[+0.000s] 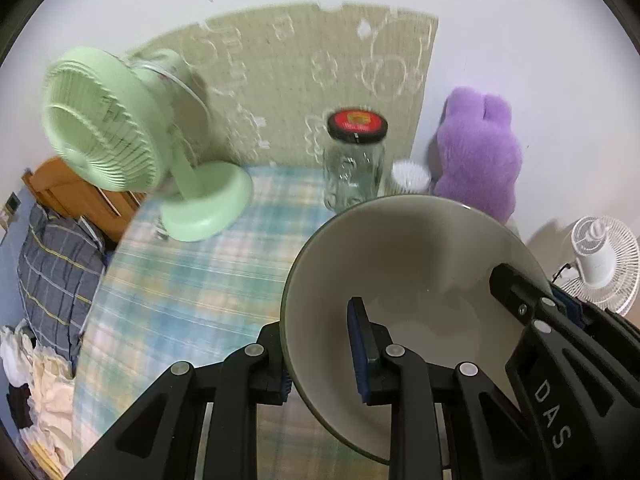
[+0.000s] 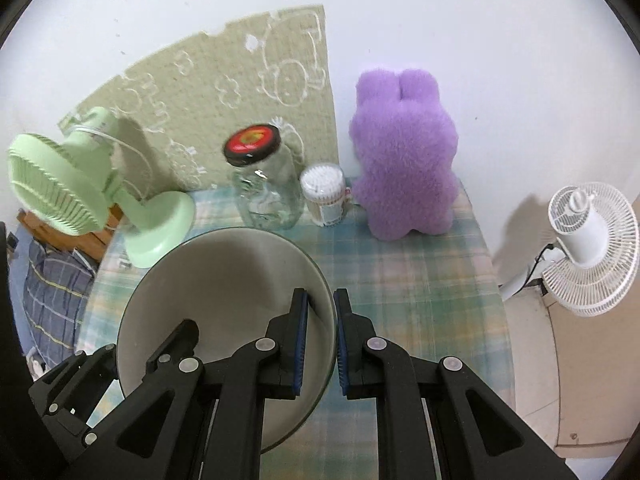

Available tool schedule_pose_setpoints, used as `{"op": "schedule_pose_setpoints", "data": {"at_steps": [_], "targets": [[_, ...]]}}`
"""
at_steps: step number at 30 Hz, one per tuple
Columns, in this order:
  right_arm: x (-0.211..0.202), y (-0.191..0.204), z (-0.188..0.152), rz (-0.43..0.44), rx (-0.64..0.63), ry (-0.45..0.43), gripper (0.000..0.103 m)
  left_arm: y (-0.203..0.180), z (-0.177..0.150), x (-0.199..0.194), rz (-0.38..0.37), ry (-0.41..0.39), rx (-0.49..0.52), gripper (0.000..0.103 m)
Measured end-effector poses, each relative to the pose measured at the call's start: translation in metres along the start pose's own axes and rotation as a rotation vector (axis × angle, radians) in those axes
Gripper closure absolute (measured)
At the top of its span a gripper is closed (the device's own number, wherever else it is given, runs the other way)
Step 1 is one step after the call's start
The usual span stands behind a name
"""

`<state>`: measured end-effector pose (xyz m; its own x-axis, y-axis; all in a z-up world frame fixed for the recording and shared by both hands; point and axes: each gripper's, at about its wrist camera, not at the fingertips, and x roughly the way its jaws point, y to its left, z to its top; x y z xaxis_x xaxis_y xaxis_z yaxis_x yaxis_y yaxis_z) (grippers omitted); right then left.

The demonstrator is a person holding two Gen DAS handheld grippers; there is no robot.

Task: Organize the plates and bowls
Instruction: 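Lift the patterned bowl with both tools away from the jar, then carry the patterned bowl with both tools toward the plate stack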

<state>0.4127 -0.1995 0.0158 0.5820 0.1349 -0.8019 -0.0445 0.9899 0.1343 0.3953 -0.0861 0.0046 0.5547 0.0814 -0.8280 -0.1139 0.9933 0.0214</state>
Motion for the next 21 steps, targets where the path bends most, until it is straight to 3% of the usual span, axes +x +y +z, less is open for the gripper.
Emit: {"op": "schedule_pose_setpoints", "data": {"at_steps": [10,21], "targets": [[-0.066,0.036,-0.033,-0.053,0.02,-0.037,0.087,0.037,-0.031,-0.059,-0.058,-0.033,0.038,0.081],[-0.117,0.081,-0.096,-0.094,0.07,-0.052,0.087,0.084,-0.082,-0.1,-0.091,-0.061,0.119,0.081]]}}
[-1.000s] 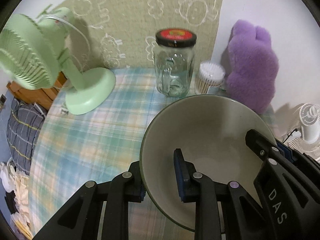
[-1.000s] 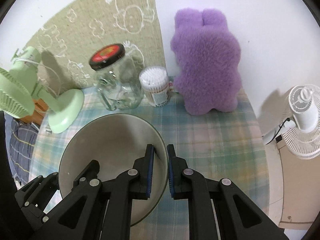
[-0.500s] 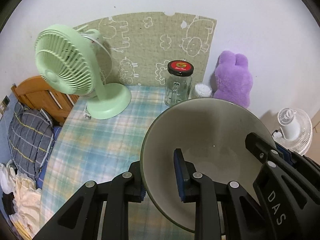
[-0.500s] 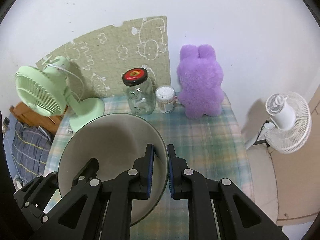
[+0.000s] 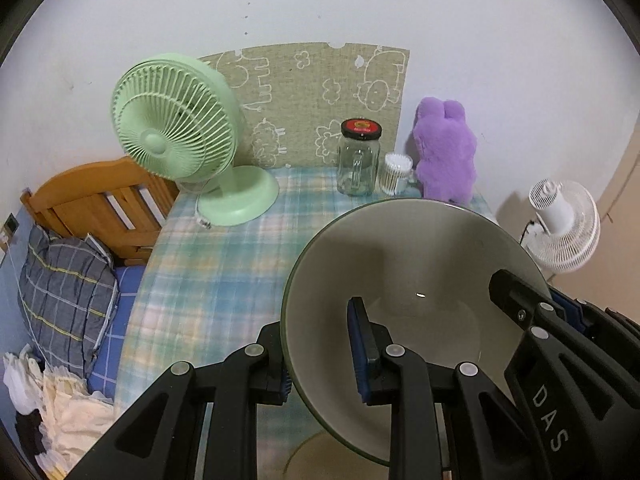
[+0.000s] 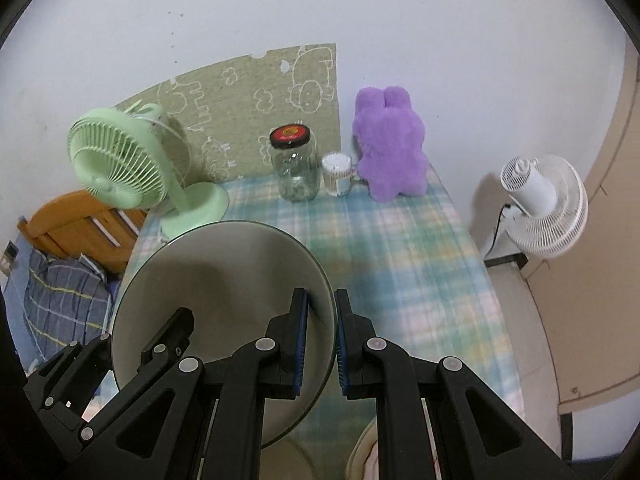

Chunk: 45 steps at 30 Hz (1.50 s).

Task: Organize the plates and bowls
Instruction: 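Carry the patterned bowl with both tools toward the plate stack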

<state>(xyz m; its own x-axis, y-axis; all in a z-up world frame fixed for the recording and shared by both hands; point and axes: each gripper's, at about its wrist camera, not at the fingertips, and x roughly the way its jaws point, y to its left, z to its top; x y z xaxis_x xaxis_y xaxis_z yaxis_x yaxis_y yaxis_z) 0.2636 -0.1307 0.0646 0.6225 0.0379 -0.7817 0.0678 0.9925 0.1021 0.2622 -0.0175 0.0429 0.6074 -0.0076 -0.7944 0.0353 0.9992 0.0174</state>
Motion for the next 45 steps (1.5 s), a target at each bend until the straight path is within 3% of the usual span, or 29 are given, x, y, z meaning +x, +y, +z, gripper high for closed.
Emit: {"op": "schedule_pose_setpoints", "data": {"at_steps": [11,25,45], "targets": [[-0.021,0.02,-0.061,-0.037,0.026,0.036,0.087,0.02,-0.054,-0.012,-0.051,0.05,0.039,0.081],[-0.01,0.029,-0.118,-0.062,0.026,0.118,0.087,0.028,-0.1,-0.001,-0.075,0.12,0.072,0.081],[0.025,0.031,-0.152,-0.104,0.029,0.249,0.087,0.03,-0.135,0.042,-0.112,0.295,0.081,0.081]]}}
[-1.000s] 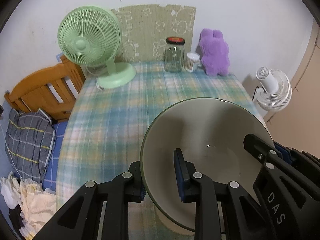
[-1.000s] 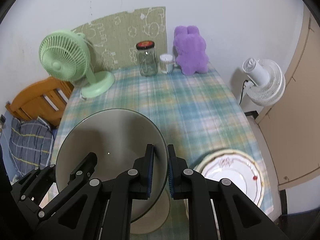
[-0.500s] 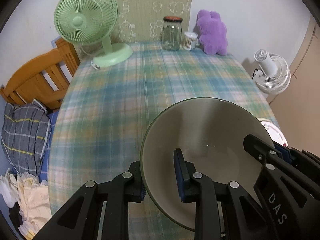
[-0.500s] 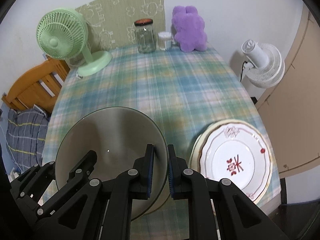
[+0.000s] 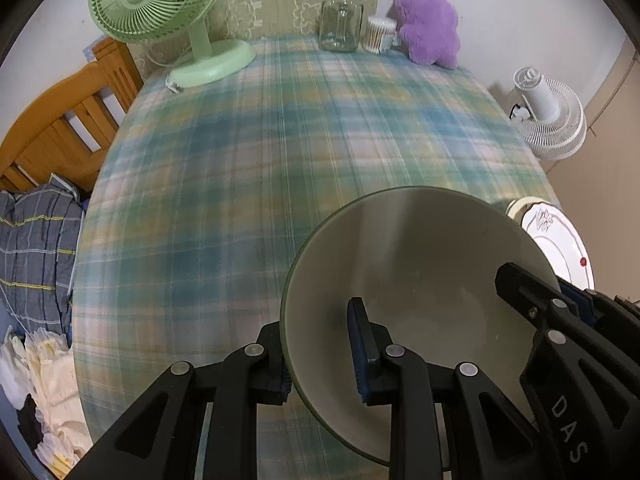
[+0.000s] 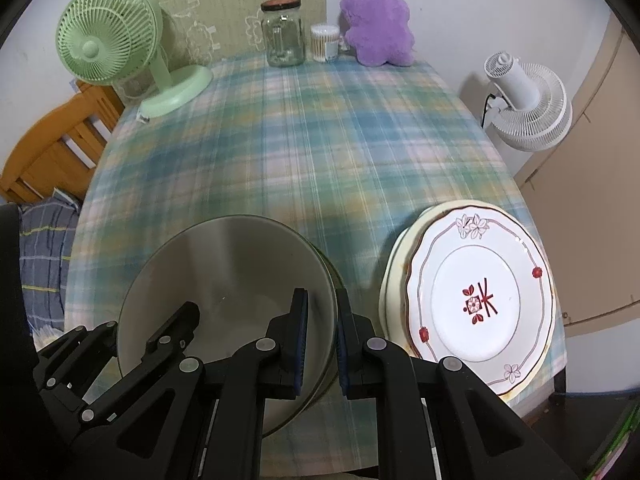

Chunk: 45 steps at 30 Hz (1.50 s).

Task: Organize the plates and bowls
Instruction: 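Carry the patterned bowl with both tools toward the plate stack, then lower the patterned bowl into the first bowl and open both tools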

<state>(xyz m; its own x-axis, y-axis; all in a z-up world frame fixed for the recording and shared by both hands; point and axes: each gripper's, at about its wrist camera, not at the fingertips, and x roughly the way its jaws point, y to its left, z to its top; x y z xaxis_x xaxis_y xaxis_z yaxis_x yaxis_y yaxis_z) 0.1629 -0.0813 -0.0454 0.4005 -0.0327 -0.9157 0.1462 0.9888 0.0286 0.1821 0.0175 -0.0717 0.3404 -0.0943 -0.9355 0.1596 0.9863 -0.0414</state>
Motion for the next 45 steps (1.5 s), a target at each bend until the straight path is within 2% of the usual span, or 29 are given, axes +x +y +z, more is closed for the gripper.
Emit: {"op": "schedule_pose_setpoints", "data": {"at_steps": [6,17,21,23,24,26,28,30,33,38,45], "targets": [[0.004,0.001,0.001,-0.025,-0.012,0.009,0.087,-0.002,-0.002,0.008,-0.02,0.037,-0.005,0.081],[0.007,0.006,0.001,-0.086,-0.038,-0.009,0.087,-0.004,-0.002,0.012,-0.016,0.026,0.009,0.079],[0.012,0.002,0.0,-0.096,-0.022,0.016,0.086,-0.002,-0.001,0.015,-0.027,0.038,0.005,0.076],[0.015,0.0,-0.001,-0.092,-0.011,0.037,0.083,-0.002,-0.001,0.018,-0.031,0.055,0.005,0.067],[0.015,-0.002,-0.002,-0.09,-0.004,0.042,0.077,0.0,-0.001,0.018,-0.038,0.06,-0.003,0.065],[0.014,-0.005,-0.003,-0.092,0.009,0.042,0.063,0.002,-0.002,0.016,-0.058,0.057,-0.011,0.061],[0.009,-0.007,-0.004,-0.081,0.018,0.026,0.043,0.005,-0.001,0.013,-0.058,0.05,-0.012,0.049],[0.003,-0.009,-0.005,-0.067,0.015,0.0,0.036,0.006,-0.001,0.009,-0.054,0.04,-0.007,0.036],[-0.003,-0.015,-0.004,-0.048,0.019,-0.018,0.033,0.006,0.0,0.005,-0.055,0.029,0.005,0.026],[-0.002,-0.031,-0.001,-0.011,0.05,-0.023,0.033,-0.001,0.004,0.002,-0.067,0.018,0.022,0.018],[0.014,-0.047,0.002,0.139,0.054,0.013,0.033,-0.012,0.007,0.005,-0.046,0.021,0.0,0.013]]}}
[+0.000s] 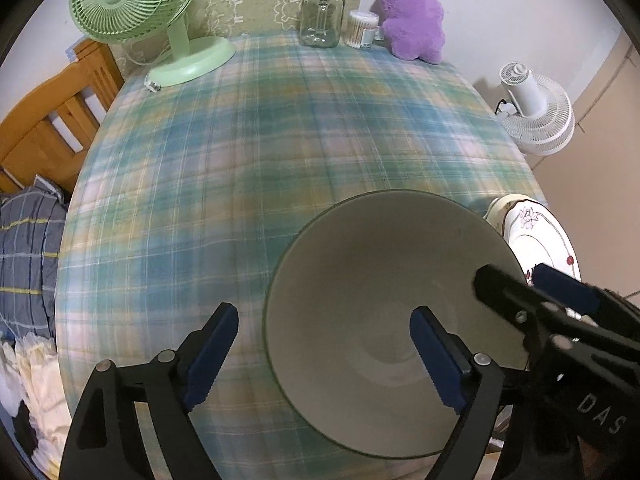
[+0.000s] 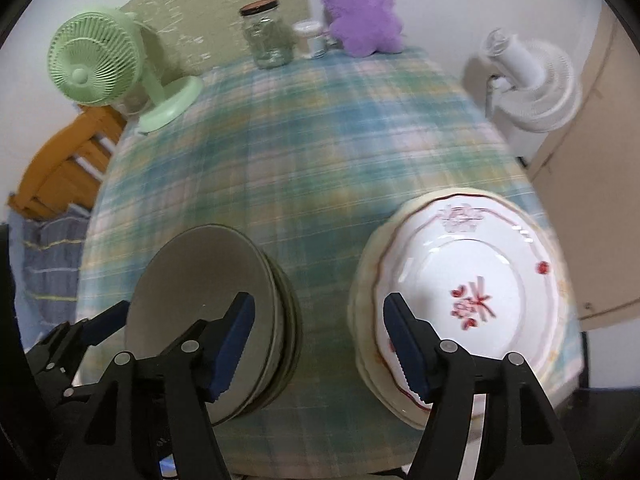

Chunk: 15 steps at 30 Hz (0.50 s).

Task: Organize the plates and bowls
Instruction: 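Lower the patterned bowl into the first bowl and open both tools, then close both tools on the rim of the nested bowls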

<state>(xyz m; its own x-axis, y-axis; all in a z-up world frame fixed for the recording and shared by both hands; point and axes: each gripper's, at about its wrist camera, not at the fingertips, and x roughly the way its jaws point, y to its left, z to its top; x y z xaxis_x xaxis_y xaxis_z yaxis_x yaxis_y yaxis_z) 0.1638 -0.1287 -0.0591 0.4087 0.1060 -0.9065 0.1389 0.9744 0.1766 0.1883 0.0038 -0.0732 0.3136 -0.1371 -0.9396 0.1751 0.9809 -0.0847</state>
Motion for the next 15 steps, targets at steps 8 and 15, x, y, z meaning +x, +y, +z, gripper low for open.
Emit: {"op": "schedule_pose_setpoints", "data": {"at_steps": [8,15], "targets": [[0.026,-0.005,0.012,0.114,-0.023,0.059,0.033,-0.001,0.001,0.006,0.057,0.015,-0.078,0.012],[0.051,-0.001,0.017,0.203,-0.063,0.109,0.033,0.004,-0.004,0.012,0.095,0.029,-0.142,0.012]]}}
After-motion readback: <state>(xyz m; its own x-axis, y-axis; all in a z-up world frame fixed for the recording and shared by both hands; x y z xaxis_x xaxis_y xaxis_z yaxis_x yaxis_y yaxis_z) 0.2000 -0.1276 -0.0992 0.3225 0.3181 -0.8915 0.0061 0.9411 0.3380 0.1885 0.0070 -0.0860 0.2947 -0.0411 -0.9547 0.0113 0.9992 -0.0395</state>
